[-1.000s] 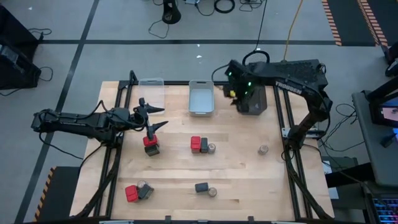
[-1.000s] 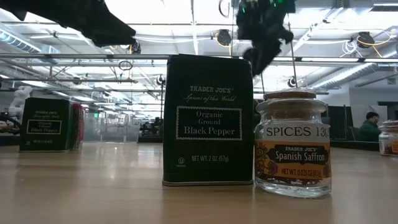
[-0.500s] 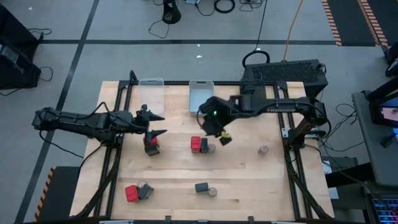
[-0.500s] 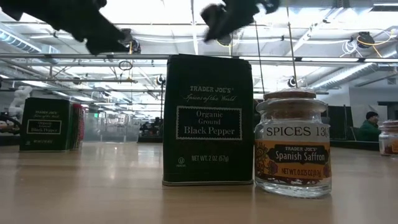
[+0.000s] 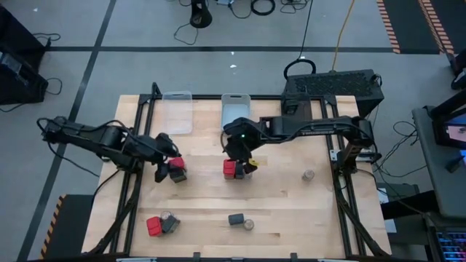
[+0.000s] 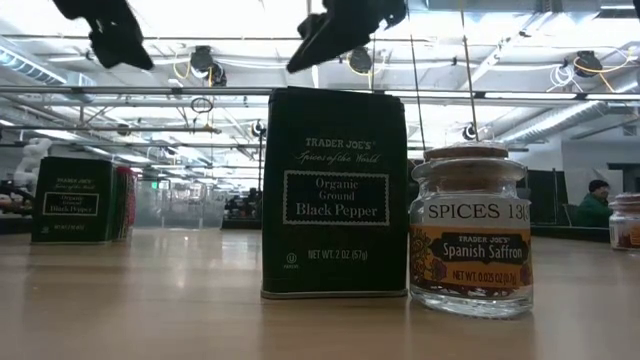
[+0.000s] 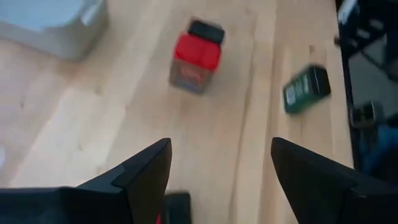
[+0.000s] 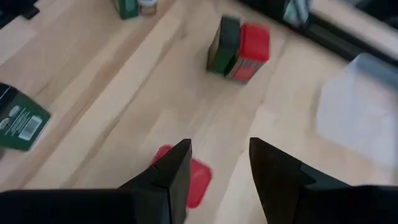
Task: Sort spices by type
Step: Put the green seasoning can into the black bin
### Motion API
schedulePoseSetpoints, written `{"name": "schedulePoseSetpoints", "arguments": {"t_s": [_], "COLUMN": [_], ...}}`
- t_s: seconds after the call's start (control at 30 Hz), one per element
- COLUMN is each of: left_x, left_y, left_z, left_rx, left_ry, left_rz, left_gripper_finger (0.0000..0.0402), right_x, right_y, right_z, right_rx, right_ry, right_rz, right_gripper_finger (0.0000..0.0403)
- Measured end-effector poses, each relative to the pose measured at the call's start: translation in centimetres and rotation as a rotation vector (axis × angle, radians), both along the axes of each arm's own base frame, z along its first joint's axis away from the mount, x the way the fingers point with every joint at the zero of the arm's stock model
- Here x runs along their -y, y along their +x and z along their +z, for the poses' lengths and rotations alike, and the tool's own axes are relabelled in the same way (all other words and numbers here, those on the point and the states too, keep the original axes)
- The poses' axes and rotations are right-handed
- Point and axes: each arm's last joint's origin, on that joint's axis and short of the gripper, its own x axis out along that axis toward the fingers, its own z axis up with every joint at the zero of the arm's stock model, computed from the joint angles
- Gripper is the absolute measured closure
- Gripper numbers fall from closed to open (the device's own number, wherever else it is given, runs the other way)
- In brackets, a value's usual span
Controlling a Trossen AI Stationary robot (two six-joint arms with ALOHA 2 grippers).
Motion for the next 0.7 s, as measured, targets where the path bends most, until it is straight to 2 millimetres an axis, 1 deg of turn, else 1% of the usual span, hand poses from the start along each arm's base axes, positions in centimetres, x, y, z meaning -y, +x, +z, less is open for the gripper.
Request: {"name": "schedulePoseSetpoints", "arguments": {"t_s": [0.07,0.23,0.33,0.37,0.43,0.5,0.57,0.63,0.7], "left_x": [0.5,2.0,2.7,2.8,2.9,3.0,3.0,3.1,3.2], "left_y": [0.3,1.8,2.7,2.9,3.3,3.4,3.5,3.4,3.3], "left_z": [-0.2,-2.8,-4.3,-4.6,-5.1,-5.5,-5.6,-5.8,-5.8], "left_rx": [-0.073,-0.330,-0.439,-0.457,-0.478,-0.504,-0.514,-0.515,-0.507], "left_ry": [0.001,-0.027,-0.003,0.016,0.035,0.046,0.065,0.091,0.123], "left_rz": [-0.006,0.007,0.009,0.015,0.021,0.028,0.036,0.041,0.048], "left_gripper_finger": [0.0120,0.0121,0.0120,0.0120,0.0120,0.0120,0.0120,0.0121,0.0121], "right_x": [-0.2,-1.0,-1.4,-1.5,-1.3,-0.4,0.9,2.1,2.7], "right_y": [0.7,1.6,1.2,0.9,0.0,-1.0,-2.3,-3.6,-5.1], "right_z": [-0.7,-2.1,-2.6,-2.4,-1.7,-0.8,-0.8,-1.2,-1.1], "right_rx": [0.003,-0.016,-0.068,-0.071,-0.103,-0.104,-0.115,-0.071,0.026], "right_ry": [0.015,0.013,-0.004,-0.015,-0.023,-0.020,0.006,0.040,0.054], "right_rz": [-0.008,0.014,0.043,0.056,0.065,0.044,0.015,-0.016,-0.044], "right_gripper_finger": [0.0259,0.0259,0.0259,0.0259,0.0259,0.0259,0.0259,0.0259,0.0259]}}
